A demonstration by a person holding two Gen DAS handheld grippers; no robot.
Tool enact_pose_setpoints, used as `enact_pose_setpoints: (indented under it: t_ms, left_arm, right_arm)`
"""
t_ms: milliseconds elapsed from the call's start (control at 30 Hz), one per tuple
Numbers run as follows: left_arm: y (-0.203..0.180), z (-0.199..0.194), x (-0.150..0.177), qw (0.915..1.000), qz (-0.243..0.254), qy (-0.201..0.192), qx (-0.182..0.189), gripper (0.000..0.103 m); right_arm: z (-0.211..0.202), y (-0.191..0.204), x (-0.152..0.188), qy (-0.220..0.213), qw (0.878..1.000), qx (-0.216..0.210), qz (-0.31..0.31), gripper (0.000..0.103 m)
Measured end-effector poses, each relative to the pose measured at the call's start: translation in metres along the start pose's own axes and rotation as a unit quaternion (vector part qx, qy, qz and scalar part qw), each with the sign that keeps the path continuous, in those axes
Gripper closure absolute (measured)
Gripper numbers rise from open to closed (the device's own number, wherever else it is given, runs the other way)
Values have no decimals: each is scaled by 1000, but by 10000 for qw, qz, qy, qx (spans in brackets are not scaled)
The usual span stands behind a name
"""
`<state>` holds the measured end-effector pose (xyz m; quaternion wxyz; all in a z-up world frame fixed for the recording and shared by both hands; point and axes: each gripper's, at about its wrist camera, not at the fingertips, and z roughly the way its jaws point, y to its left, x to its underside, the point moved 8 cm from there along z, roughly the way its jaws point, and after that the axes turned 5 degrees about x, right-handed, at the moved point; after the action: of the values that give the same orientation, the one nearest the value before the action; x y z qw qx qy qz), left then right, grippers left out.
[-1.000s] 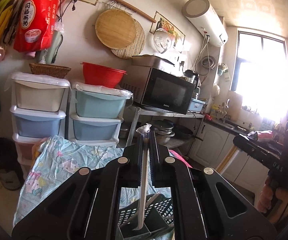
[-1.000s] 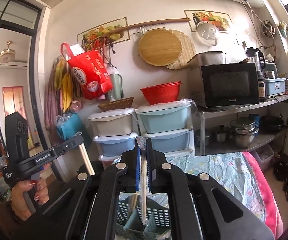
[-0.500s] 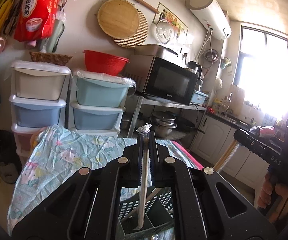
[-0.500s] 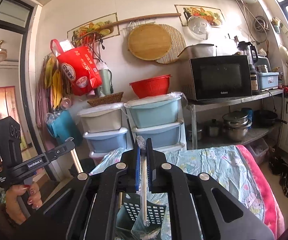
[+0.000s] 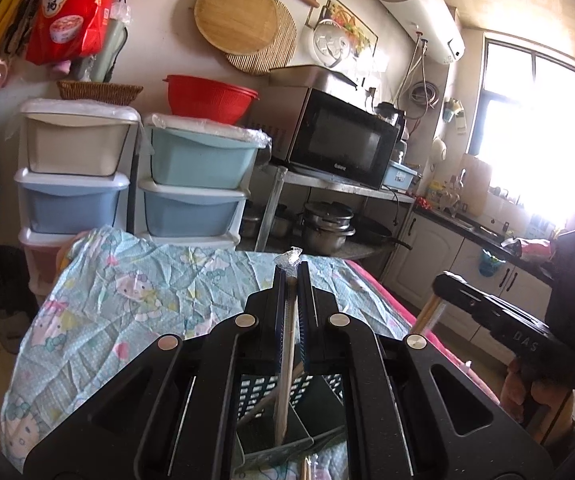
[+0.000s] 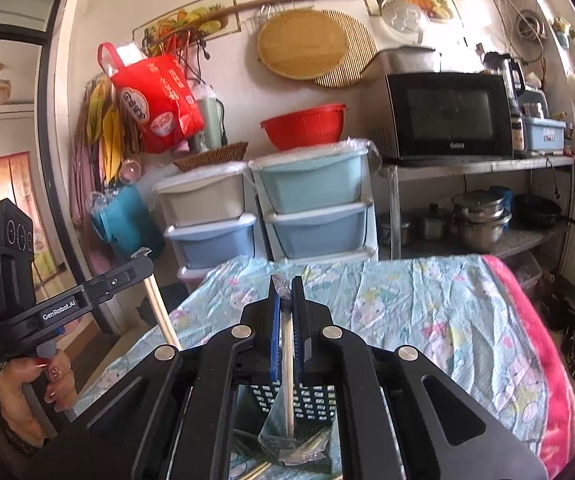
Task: Organize utensils
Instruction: 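Lower the chopsticks into the caddy compartments and open both grippers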
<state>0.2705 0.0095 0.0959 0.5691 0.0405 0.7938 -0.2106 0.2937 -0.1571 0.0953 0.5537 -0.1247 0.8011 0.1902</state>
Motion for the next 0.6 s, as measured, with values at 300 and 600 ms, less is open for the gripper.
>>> enact_pose_setpoints:
  t_ms: [300, 600]
  left_arm:
    - [4, 9, 19, 9997, -13, 244, 9, 99]
    - [12, 15, 31, 9989, -171, 432, 24, 99]
  right_arm:
    - [20, -1, 24, 422, 9990, 47, 170, 97]
    - [25, -8, 33, 619, 9975, 107, 328, 97]
